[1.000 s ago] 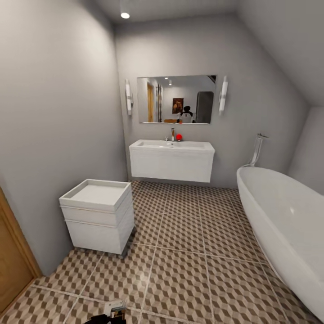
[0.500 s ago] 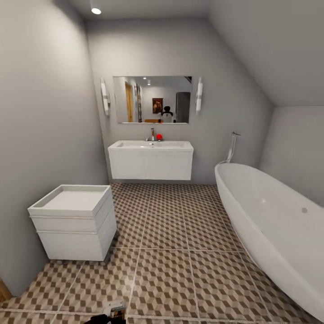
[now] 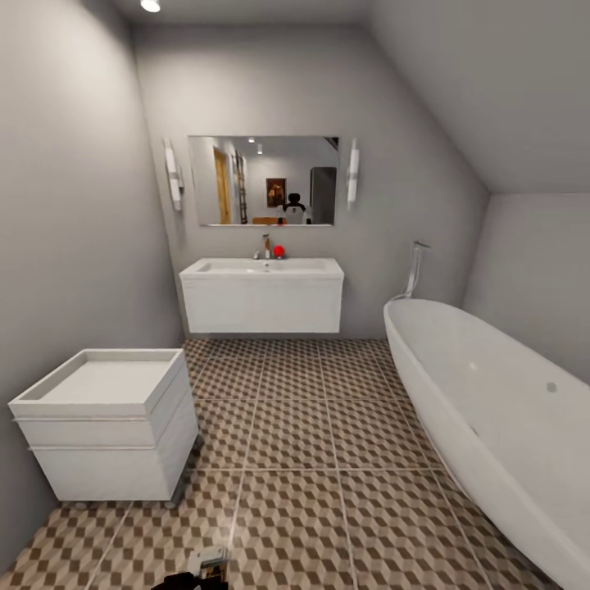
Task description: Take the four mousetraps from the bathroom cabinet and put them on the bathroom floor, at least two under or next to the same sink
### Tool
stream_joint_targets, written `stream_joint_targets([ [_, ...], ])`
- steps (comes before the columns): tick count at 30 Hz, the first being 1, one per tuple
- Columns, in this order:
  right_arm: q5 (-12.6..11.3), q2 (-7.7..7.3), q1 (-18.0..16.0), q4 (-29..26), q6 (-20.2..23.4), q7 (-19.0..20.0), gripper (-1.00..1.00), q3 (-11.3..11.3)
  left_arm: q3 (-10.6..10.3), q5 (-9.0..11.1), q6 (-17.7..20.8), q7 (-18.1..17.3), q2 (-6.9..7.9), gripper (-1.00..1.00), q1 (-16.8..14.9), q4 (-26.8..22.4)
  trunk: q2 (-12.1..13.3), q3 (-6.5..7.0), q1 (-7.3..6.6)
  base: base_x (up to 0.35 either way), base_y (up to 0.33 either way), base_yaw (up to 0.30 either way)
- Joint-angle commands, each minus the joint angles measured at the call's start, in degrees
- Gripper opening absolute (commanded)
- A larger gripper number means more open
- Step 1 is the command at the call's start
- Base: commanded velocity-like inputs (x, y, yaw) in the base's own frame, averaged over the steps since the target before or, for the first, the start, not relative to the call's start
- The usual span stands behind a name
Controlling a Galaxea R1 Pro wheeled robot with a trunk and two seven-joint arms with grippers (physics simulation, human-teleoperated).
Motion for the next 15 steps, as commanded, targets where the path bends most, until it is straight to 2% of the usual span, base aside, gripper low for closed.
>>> stream_joint_targets([
  [1,-0.66,0.01,-0.05,0.04,0.11,-0.04,-1.00,0.49,0.00,0.42,0.19,0.28,0.01,-1.00,-0.04,-0.02,-0.03,-0.06,0.03,0.322,0.000,-0.001],
  [15,-0.65,0.01,-0.05,0.04,0.11,-0.25,-1.00,0.49,0.06,0.45,0.20,0.28,0.53,-1.00,-0.04,-0.02,-0.03,-0.06,0.03,0.323,0.000,0.000],
])
